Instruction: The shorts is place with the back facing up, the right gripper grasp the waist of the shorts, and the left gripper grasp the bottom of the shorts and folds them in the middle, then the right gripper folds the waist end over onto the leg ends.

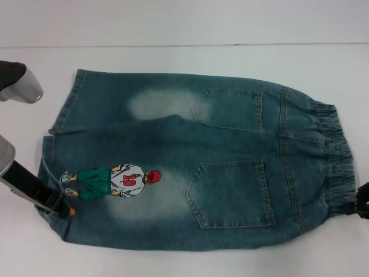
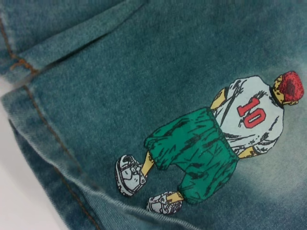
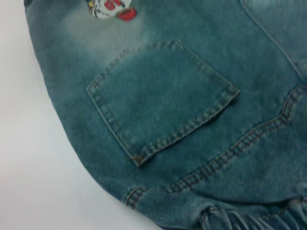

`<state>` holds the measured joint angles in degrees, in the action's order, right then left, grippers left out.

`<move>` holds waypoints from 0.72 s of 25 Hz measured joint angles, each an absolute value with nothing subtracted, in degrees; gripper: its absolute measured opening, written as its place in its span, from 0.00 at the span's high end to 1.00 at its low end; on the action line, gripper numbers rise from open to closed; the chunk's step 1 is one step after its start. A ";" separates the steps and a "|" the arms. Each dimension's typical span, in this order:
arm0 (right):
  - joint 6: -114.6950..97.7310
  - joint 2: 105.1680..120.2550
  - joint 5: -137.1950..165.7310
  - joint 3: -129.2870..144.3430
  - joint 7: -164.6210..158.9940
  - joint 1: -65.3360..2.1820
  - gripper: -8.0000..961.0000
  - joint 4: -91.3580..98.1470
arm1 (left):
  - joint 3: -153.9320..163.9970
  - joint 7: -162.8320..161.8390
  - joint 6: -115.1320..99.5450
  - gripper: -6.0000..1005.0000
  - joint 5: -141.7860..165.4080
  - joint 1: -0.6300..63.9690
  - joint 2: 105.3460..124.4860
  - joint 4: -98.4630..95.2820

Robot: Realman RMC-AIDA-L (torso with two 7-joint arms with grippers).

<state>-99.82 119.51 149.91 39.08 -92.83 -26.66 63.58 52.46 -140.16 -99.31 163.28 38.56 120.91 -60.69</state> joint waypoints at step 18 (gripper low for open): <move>-93.05 118.81 137.53 31.20 -94.40 -27.16 0.94 65.52 | 46.83 -134.85 -85.80 0.98 152.69 40.65 119.78 -60.88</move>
<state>-93.05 118.81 137.53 31.20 -94.40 -27.16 65.52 46.83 -134.85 -85.80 152.69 40.65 119.78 -60.88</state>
